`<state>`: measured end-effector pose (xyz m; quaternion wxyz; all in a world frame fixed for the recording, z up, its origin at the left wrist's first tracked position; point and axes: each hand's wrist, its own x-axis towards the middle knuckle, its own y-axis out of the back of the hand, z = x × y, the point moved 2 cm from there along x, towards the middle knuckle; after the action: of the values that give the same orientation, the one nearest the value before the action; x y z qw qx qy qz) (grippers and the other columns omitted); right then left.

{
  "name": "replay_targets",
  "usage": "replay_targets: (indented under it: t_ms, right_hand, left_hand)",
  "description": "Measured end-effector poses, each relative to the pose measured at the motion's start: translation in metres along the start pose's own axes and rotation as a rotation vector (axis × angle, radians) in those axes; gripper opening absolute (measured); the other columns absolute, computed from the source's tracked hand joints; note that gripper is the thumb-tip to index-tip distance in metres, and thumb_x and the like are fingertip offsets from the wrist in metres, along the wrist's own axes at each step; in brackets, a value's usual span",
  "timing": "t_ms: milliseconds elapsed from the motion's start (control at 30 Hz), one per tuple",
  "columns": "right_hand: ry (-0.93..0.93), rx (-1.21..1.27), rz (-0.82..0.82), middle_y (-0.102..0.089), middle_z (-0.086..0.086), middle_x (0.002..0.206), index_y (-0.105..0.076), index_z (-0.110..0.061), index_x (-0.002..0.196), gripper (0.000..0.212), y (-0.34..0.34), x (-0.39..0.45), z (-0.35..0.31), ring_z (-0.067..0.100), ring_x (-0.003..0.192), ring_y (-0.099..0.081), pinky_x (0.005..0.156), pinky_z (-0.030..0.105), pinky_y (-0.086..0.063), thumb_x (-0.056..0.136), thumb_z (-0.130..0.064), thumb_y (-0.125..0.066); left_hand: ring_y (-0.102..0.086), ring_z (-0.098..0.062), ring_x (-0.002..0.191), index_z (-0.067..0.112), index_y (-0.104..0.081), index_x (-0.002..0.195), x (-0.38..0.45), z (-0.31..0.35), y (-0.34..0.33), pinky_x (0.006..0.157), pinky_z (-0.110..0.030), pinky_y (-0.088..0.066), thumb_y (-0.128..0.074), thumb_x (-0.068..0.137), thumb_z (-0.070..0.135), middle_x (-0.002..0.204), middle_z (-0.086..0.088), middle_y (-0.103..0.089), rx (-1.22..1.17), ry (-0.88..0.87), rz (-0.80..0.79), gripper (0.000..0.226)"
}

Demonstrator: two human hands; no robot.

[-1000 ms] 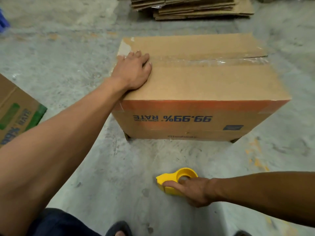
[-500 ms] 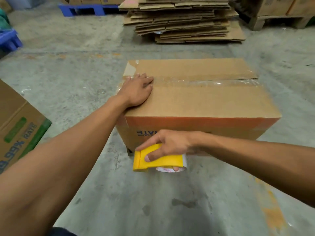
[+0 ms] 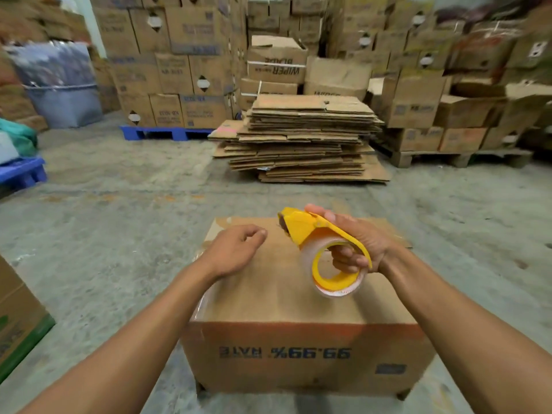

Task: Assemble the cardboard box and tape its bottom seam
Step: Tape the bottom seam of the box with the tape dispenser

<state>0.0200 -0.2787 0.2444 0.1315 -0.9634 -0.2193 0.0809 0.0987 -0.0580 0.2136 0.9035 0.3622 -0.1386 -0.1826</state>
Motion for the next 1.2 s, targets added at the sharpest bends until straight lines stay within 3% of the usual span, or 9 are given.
replay_targets:
  t_ms: [67,133,267,400,633,900,1200]
  right_hand:
    - [0.043,0.064,-0.021,-0.046,0.002,0.038,-0.073,-0.038,0.113,0.055,0.005,-0.003,-0.004,0.007,0.022,-0.041,0.032,0.016,-0.036,0.061,-0.05,-0.085]
    - [0.065,0.101,-0.025,-0.046,0.003,0.036,-0.072,-0.038,0.115,0.056,0.009,-0.005,-0.007,0.008,0.021,-0.042,0.031,0.015,-0.037,0.061,-0.048,-0.087]
    - [0.077,0.133,-0.02,-0.048,0.004,0.036,-0.071,-0.039,0.116,0.059,0.016,-0.011,-0.01,0.008,0.021,-0.044,0.029,0.016,-0.038,0.06,-0.047,-0.089]
    - [0.095,0.118,-0.009,-0.05,0.004,0.037,-0.069,-0.038,0.12,0.057,0.025,-0.018,-0.012,0.008,0.023,-0.047,0.029,0.017,-0.041,0.066,-0.045,-0.086]
    - [0.104,0.039,0.05,-0.047,0.003,0.034,-0.074,-0.036,0.111,0.061,0.03,-0.029,-0.019,0.009,0.02,-0.042,0.028,0.016,-0.039,0.054,-0.048,-0.091]
    - [0.061,-0.069,0.051,-0.047,0.005,0.035,-0.074,-0.034,0.113,0.063,0.035,-0.034,-0.023,0.009,0.021,-0.041,0.028,0.017,-0.039,0.054,-0.05,-0.091]
    - [-0.031,-0.208,0.008,-0.053,0.006,0.041,-0.074,-0.038,0.112,0.06,0.035,-0.045,-0.034,0.009,0.024,-0.045,0.027,0.017,-0.04,0.055,-0.05,-0.09]
  left_hand:
    - [-0.066,-0.02,0.091,0.018,-0.073,0.103,-0.003,0.025,0.007,0.077,-0.033,-0.049,-0.039,0.099,0.05,0.1,-0.003,-0.072,-0.245,0.119,-0.025,0.047]
    - [-0.068,-0.022,0.078,0.013,-0.072,0.099,-0.01,0.049,0.012,0.063,-0.03,-0.047,-0.033,0.095,0.064,0.091,-0.007,-0.073,-0.529,0.282,-0.174,0.064]
    - [-0.066,-0.021,0.068,0.009,-0.069,0.1,-0.02,0.08,0.011,0.053,-0.026,-0.045,-0.036,0.086,0.075,0.082,-0.008,-0.072,-0.729,0.348,-0.341,0.076]
    - [-0.064,-0.018,0.062,0.008,-0.065,0.098,-0.026,0.091,0.002,0.051,-0.025,-0.046,-0.051,0.085,0.068,0.077,-0.007,-0.069,-0.855,0.446,-0.382,0.063]
    - [-0.066,-0.015,0.065,0.009,-0.068,0.093,-0.027,0.094,-0.002,0.055,-0.025,-0.05,-0.066,0.089,0.03,0.081,-0.006,-0.071,-1.05,0.492,-0.45,0.021]
    - [-0.071,-0.017,0.069,0.01,-0.068,0.091,-0.029,0.095,-0.007,0.059,-0.028,-0.055,-0.068,0.087,0.017,0.082,-0.007,-0.073,-1.151,0.539,-0.482,0.008]
    - [-0.065,-0.014,0.059,0.006,-0.067,0.083,-0.03,0.084,-0.021,0.059,-0.028,-0.057,-0.07,0.077,0.007,0.07,-0.006,-0.067,-1.101,0.566,-0.538,0.006]
